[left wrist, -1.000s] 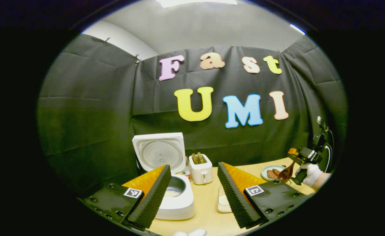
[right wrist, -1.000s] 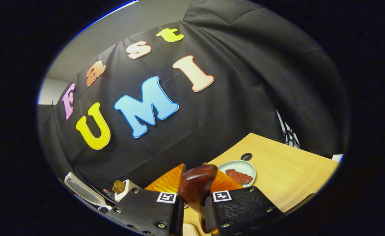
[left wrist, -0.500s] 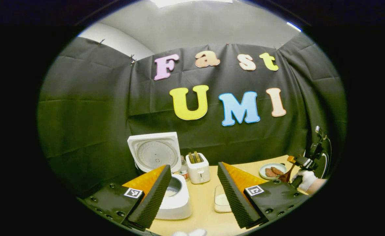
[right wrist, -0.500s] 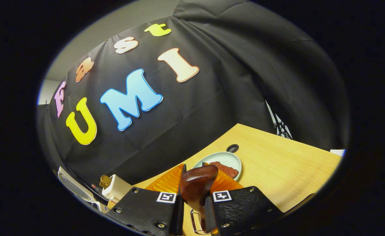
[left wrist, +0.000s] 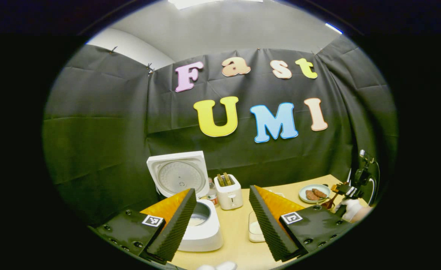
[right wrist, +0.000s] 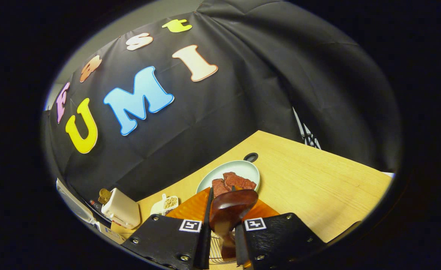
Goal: Close the left gripper, press the button to open the rice cooker; take a wooden spoon from the chopstick holder with the right hand, scoop a spoonful of rice and pour it into the rice cooker, then put the wooden spoon back into the chopstick holder.
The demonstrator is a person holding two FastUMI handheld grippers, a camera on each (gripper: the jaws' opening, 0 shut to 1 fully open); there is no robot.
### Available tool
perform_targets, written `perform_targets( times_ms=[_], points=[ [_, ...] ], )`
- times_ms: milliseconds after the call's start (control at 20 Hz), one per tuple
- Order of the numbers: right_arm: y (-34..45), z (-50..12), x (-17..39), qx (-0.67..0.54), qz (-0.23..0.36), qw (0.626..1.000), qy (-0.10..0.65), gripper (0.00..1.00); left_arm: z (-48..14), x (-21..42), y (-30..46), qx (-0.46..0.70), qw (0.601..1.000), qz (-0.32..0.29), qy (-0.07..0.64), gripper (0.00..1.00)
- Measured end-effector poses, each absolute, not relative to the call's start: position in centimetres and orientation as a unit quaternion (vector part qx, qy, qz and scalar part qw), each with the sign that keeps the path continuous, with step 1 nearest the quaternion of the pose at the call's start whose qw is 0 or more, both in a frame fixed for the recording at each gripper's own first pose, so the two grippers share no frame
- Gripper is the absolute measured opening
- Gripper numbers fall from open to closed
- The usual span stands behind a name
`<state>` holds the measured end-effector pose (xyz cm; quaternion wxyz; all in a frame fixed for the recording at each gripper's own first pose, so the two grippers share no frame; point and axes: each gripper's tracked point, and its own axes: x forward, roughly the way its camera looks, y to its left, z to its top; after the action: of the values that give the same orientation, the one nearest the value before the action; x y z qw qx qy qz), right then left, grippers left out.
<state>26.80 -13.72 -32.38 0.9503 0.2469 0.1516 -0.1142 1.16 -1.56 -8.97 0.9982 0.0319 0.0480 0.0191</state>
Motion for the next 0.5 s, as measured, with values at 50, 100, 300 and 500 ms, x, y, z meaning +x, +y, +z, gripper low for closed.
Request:
perform_targets(
  times_ms=[50, 100, 300, 500],
  points=[
    [-14.0, -32.1, 26.0, 0.236, -0.118, 0.952, 0.153, 0.35, -8.8, 1.2, -1.4, 0.032, 0.998, 0.02, 0.046, 0.98],
    [-14.5, -31.9, 25.8, 0.218, -0.124, 0.956, 0.154, 0.45, -8.5, 1.1, -1.3, 0.032, 0.998, 0.019, 0.044, 1.0],
    [-17.3, -28.2, 22.6, 0.133, -0.151, 0.971, 0.131, 0.94, -7.9, 0.9, -0.9, 0.031, 0.999, 0.018, 0.036, 1.0],
    [-16.9, -18.7, 17.7, 0.044, -0.122, 0.99, 0.05, 0.97, -6.2, 1.5, 0.3, 0.028, 0.999, 0.021, 0.026, 1.0]
  ],
)
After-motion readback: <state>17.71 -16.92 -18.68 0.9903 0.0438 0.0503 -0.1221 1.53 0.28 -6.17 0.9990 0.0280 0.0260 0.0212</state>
